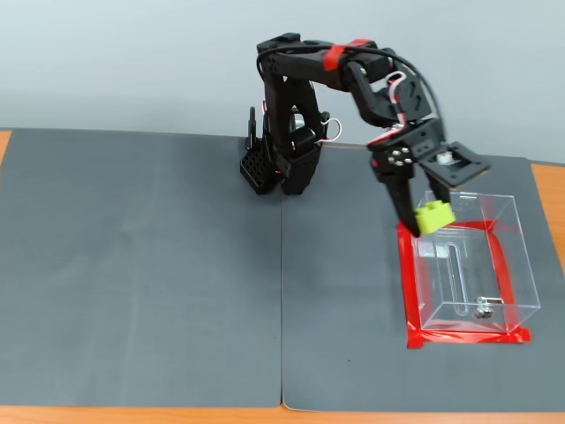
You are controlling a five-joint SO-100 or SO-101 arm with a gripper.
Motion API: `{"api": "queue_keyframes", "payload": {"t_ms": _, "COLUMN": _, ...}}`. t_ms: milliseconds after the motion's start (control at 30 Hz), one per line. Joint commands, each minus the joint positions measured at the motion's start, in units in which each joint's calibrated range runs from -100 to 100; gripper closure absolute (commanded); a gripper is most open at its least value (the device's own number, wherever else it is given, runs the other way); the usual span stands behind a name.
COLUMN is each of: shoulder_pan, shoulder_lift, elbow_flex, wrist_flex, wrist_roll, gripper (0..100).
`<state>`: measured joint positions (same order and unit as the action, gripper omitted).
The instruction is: Pick the green lego block and place it into the transparent box
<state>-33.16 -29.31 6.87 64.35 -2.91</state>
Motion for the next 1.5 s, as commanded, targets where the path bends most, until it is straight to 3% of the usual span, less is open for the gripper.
{"api": "queue_keyframes", "payload": {"t_ms": 0, "shoulder_pan": -3.13, "shoulder_lift": -0.83, "elbow_flex": 0.95, "wrist_flex": -0.29, "wrist_roll": -0.09, "gripper": 91}}
{"api": "queue_keyframes", "payload": {"t_ms": 700, "shoulder_pan": -13.50, "shoulder_lift": 14.77, "elbow_flex": -3.57, "wrist_flex": -0.64, "wrist_roll": -0.40, "gripper": 91}}
{"api": "queue_keyframes", "payload": {"t_ms": 1333, "shoulder_pan": -16.63, "shoulder_lift": 24.27, "elbow_flex": -11.80, "wrist_flex": -1.94, "wrist_roll": -0.45, "gripper": 91}}
{"api": "queue_keyframes", "payload": {"t_ms": 1467, "shoulder_pan": -16.63, "shoulder_lift": 24.27, "elbow_flex": -11.44, "wrist_flex": -1.94, "wrist_roll": -0.45, "gripper": 83}}
